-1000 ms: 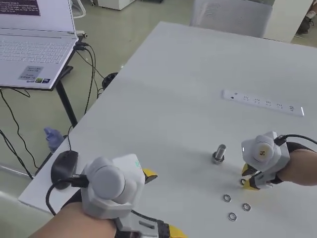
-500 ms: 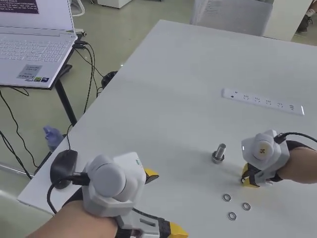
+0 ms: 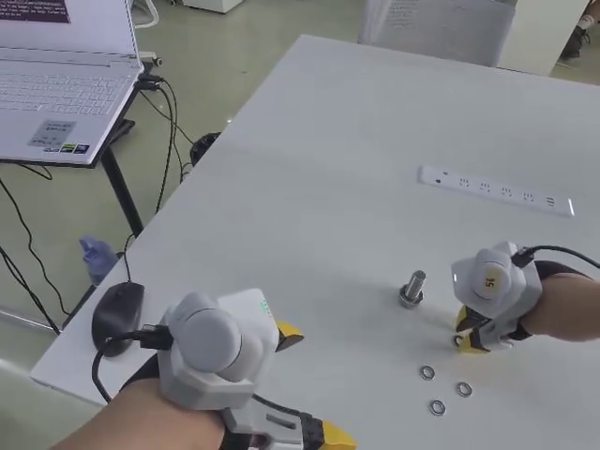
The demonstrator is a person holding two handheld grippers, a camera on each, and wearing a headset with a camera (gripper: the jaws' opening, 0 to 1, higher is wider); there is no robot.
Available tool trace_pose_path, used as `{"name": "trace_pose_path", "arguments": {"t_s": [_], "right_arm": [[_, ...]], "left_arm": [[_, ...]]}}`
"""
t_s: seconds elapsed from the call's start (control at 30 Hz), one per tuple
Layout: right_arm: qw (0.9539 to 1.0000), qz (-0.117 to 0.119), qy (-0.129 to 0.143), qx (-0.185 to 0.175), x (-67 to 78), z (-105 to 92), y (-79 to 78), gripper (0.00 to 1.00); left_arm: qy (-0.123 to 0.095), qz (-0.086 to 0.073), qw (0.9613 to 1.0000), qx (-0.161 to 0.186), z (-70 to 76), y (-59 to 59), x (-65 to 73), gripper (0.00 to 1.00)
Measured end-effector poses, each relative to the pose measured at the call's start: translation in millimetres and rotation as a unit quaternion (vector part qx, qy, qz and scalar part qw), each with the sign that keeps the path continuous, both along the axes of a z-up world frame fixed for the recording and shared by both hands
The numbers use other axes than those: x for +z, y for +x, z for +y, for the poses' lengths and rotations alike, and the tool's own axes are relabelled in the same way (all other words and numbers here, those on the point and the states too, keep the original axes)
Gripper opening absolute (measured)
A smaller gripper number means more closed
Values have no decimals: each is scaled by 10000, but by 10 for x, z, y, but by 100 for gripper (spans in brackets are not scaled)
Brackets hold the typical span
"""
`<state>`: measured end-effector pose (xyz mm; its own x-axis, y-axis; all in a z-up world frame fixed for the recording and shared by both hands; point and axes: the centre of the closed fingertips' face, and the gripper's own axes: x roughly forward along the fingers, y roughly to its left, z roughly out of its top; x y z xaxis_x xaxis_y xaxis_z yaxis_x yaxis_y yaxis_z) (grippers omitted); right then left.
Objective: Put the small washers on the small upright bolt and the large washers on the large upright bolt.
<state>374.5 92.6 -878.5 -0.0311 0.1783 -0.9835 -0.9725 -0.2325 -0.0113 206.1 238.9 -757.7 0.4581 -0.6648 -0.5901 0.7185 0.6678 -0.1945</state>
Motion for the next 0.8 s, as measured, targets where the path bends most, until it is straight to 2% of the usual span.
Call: {"name": "trace_pose_path", "arguments": {"t_s": [0.4,0.8], "right_arm": [[10000,-15,17,-51,-4,-12,18,15],[9996,-26,10,-284,-5,-7,35,13]], "left_arm": [[-20,29,10000,-40,-12,14,-8,73],[-35,71,9999,-98,-29,4,-2,70]]}}
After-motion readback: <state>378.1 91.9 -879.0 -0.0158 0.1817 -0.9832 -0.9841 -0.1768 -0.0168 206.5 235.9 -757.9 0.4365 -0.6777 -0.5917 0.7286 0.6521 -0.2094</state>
